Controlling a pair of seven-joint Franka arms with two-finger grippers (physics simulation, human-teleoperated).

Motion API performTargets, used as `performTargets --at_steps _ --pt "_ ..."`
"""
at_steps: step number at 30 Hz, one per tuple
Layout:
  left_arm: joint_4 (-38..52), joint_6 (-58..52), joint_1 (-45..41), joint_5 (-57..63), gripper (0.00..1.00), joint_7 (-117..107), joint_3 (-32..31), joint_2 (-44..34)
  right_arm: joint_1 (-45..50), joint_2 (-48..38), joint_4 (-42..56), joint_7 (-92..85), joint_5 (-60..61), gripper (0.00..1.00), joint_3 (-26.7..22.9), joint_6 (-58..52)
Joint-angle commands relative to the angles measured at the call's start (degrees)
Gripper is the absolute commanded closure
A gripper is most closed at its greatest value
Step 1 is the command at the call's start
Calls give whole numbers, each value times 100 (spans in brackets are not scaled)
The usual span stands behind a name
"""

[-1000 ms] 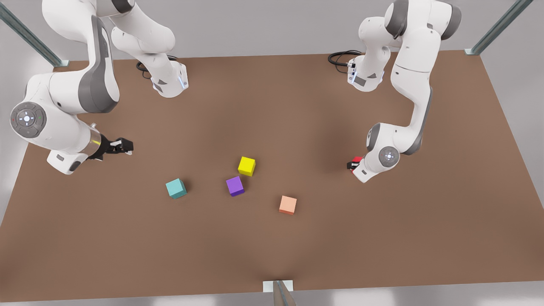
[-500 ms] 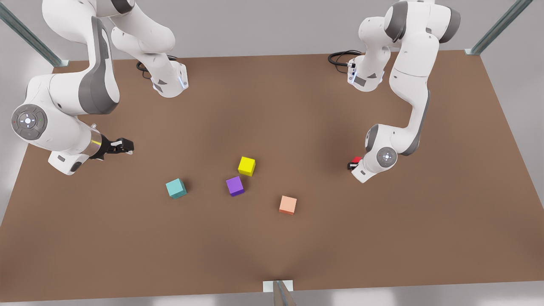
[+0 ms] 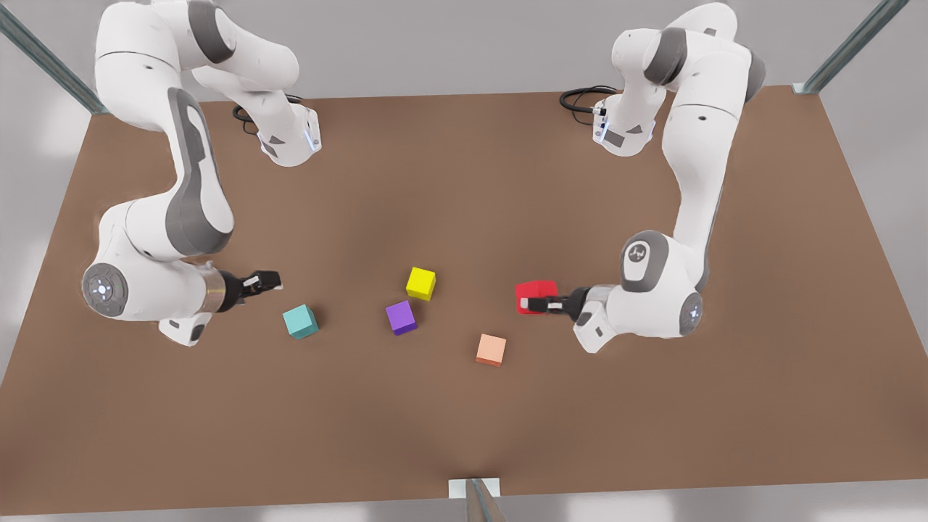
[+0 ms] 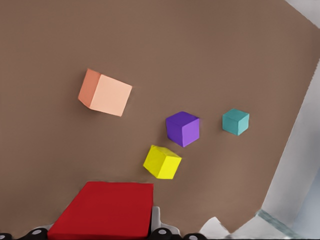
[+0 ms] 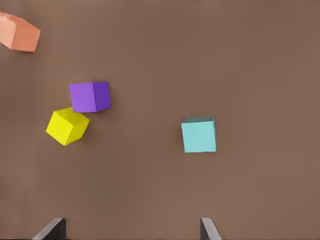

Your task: Pick up red wooden cube and pass to hand red wooden cube and place in blue wooden cube

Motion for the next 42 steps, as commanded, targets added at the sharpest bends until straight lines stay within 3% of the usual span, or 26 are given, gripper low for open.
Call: performTargets --at_steps 1,3,7,11,13,16,17,19,22,24,42 --pt "347 301 -6 -1128 41 -77 -408 269 215 804 811 -1768 1711 0 195 684" --pt "1429 740 -14 -1146 41 335 -882 1078 206 1641 1332 -2830 2809 0 442 1264" --pt "1490 2007 -32 -1277 41 2312 -1779 1561 197 1764 1332 -6099 3672 0 450 1510" --pt "1446 2112 12 -1471 41 3535 -1779 1746 101 1940 1314 -9290 3997 0 433 1642" --pt "1446 2332 -14 -1901 44 4220 -1797 1904 -5 1931 1042 -10512 4682 0 424 2319" --pt "1446 2429 -41 -2473 44 5117 -1806 2036 -14 1852 699 -11893 5631 0 424 2389" --pt "1446 2429 -41 -2499 44 5223 -1806 2080 -14 1782 488 -12156 5790 12 424 2407" --pt "1446 2429 -50 -2974 44 5864 -1814 2212 13 1597 119 -12166 5913 0 450 2547" --pt "1464 2481 -50 -2991 44 6251 -1823 2291 92 1175 -690 -12192 6344 0 459 2767" --pt "1473 2499 -67 -3440 44 6972 -1885 2405 144 1184 -743 -12262 6475 0 485 2776" --pt "1482 2508 -85 -3466 44 7112 -1885 2458 452 1280 -1147 -12526 7135 0 521 2899"
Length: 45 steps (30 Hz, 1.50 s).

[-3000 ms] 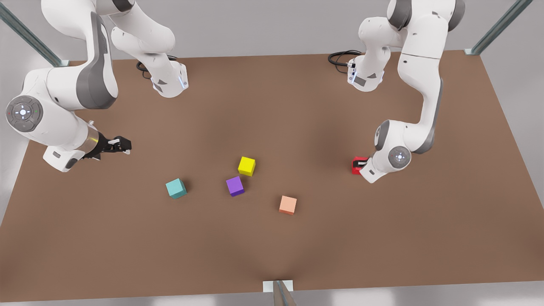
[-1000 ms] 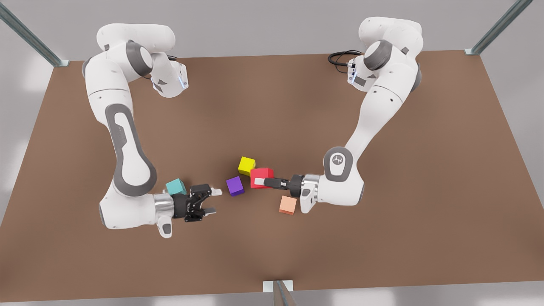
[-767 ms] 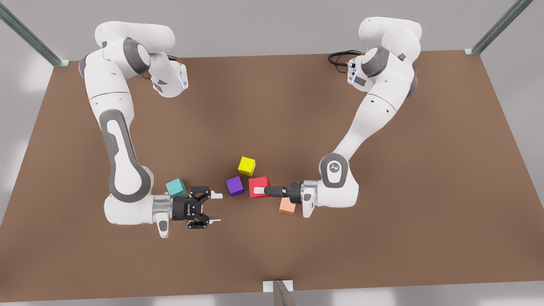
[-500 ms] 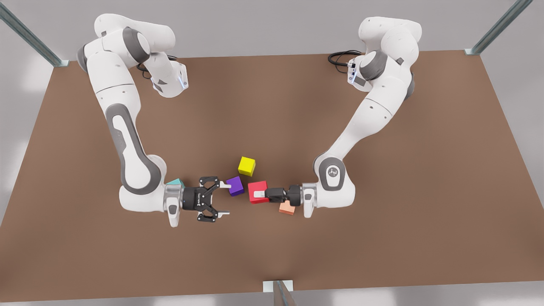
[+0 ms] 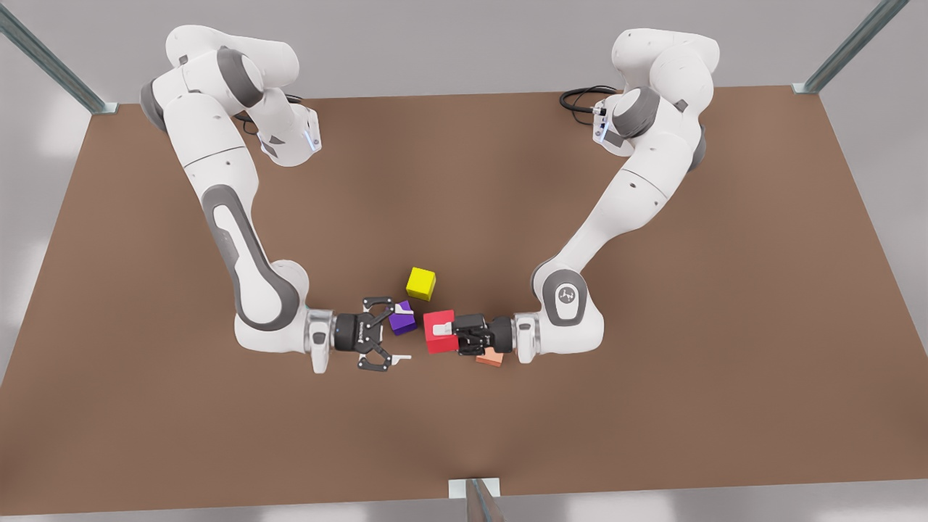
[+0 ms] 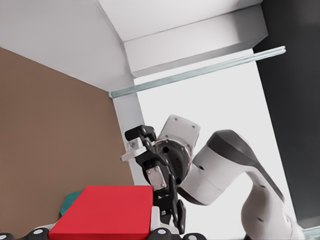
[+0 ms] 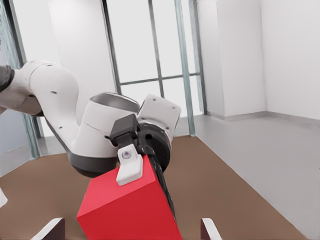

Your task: Pick up red wooden cube and pass to hand red wooden cube and place in blue wooden cube

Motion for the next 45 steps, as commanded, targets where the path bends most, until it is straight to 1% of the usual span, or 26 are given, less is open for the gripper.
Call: performTargets --at_steps 1,7,11,19,38,45 --pt "3 -47 0 -71 44 1541 -4 1 1 3 -9 -1860 51 0 18 17" --pt "3 -47 0 -71 44 1541 -39 1 1 47 -62 -1851 139 0 53 17" --pt "-41 85 0 -352 44 1515 -47 -17 19 64 -62 -1833 174 0 70 -9" --pt "-41 102 0 -361 44 1339 -47 -8 19 82 -124 -1842 235 0 185 -18" --pt "-24 226 -53 -405 44 1251 -65 -17 63 231 61 -1728 323 0 185 26" --pt "99 428 -220 -440 44 1225 -65 36 89 284 140 -1658 359 0 176 43"
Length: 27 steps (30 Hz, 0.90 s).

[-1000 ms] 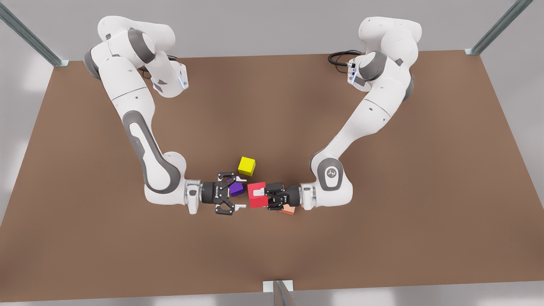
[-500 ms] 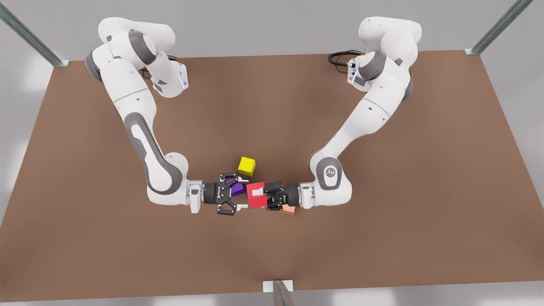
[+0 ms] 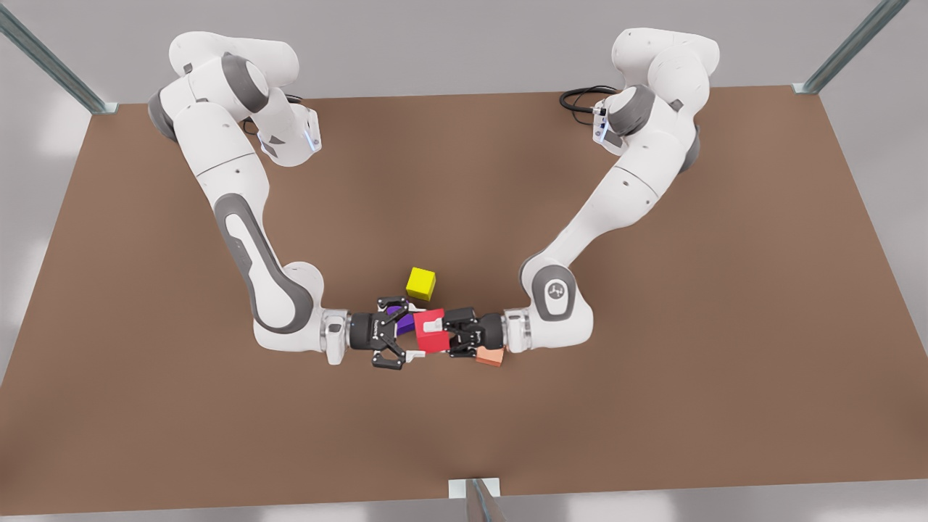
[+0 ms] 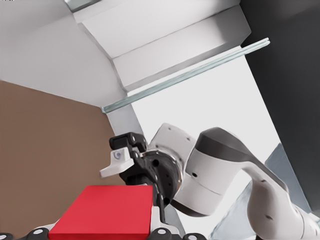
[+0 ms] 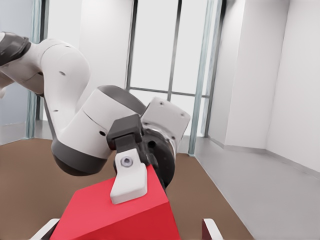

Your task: Pick up red wooden cube and pass to hand red wooden cube and place in blue wooden cube

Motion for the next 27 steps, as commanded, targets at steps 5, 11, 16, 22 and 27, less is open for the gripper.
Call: performTargets --at_steps 5,11,16,22,27 --pt "118 209 -147 -72 44 207 -3 41 56 5 27 -12 34 0 4 31" --pt "144 244 -147 -89 44 163 -21 41 100 14 18 -12 78 0 4 31" --pt "153 253 -165 -89 44 128 -21 41 161 58 18 -12 105 4 4 31" --pt "153 297 -173 -89 42 40 -21 24 153 58 18 -12 78 55 4 31" --pt "153 288 -165 -89 0 -277 -30 -3 126 58 18 -3 52 55 4 23"
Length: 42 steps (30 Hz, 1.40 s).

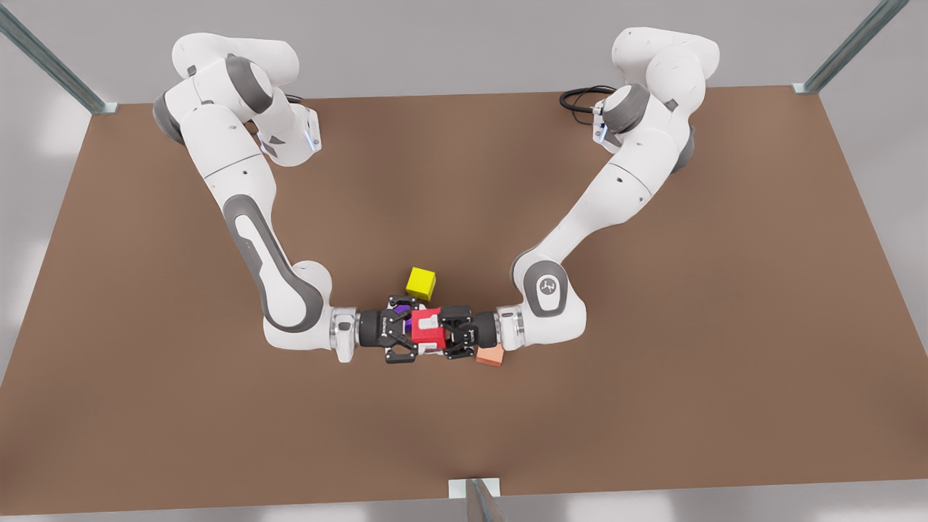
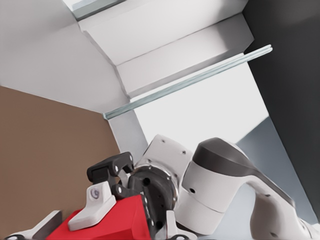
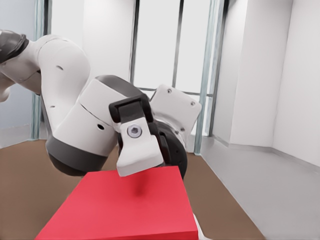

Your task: Pick up red wooden cube and pass to hand red wooden cube and place in blue wooden cube

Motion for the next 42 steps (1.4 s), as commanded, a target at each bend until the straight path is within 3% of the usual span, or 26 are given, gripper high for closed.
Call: performTargets --at_steps 1,8,11,13,14,15,16,17,20,22,23,24,25,29,42 --pt "4 -13 0 12 0 -209 -5 -11 -4 -6 2 -73 48 55 5 -3" --pt "-75 -92 351 143 0 -551 -14 -151 -399 -59 -24 -20 -206 54 -30 -231" --pt "-549 -838 1028 626 0 -709 -23 -380 -909 -252 -130 243 -1197 54 -65 -635" --pt "-779 -2400 2038 2740 0 -2367 4 -810 -1401 -586 -147 1675 -3237 53 -65 -785" --pt "78 -4839 2311 5261 0 -3776 38 -907 -1472 -779 -226 2832 -4203 53 -135 -794" --pt "592 -6530 2312 7607 0 -3786 65 -1082 -1472 -920 -253 4142 -5230 53 -259 -829" --pt "584 -7043 2294 9061 0 -3891 66 -1601 -1472 -964 -279 5242 -6110 53 -259 -820" --pt "584 -7606 2277 9521 0 -4514 57 -2128 -1463 -1070 -455 6008 -6744 54 -259 -767" --pt "575 -7624 2145 9987 0 -6053 48 -2481 -1472 -1544 -1061 6922 -8467 54 -346 -275" --pt "531 -7493 2312 9970 0 -6458 -93 -2489 -1463 -1597 -1097 7380 -8758 54 -417 119" --pt "-248 -6818 1909 9882 0 -6423 678 -3155 -1463 -1623 -1114 7547 -8881 54 -426 428" --pt "-2577 -4867 836 8768 0 -6352 2708 -4773 -1463 -1623 -1132 7793 -9004 54 -435 621" --pt "-2686 -5065 800 8440 0 -5931 2922 -4924 -1463 -1641 -1307 7802 -9039 54 -470 1007" --pt "-2457 -5831 870 8115 0 -5825 2913 -4836 -1437 -1746 -1843 8522 -9206 53 -452 1404" --pt "-2457 -5752 949 7790 0 -5798 2913 -4643 -1165 -1957 -3021 9411 -9198 53 -399 2502"
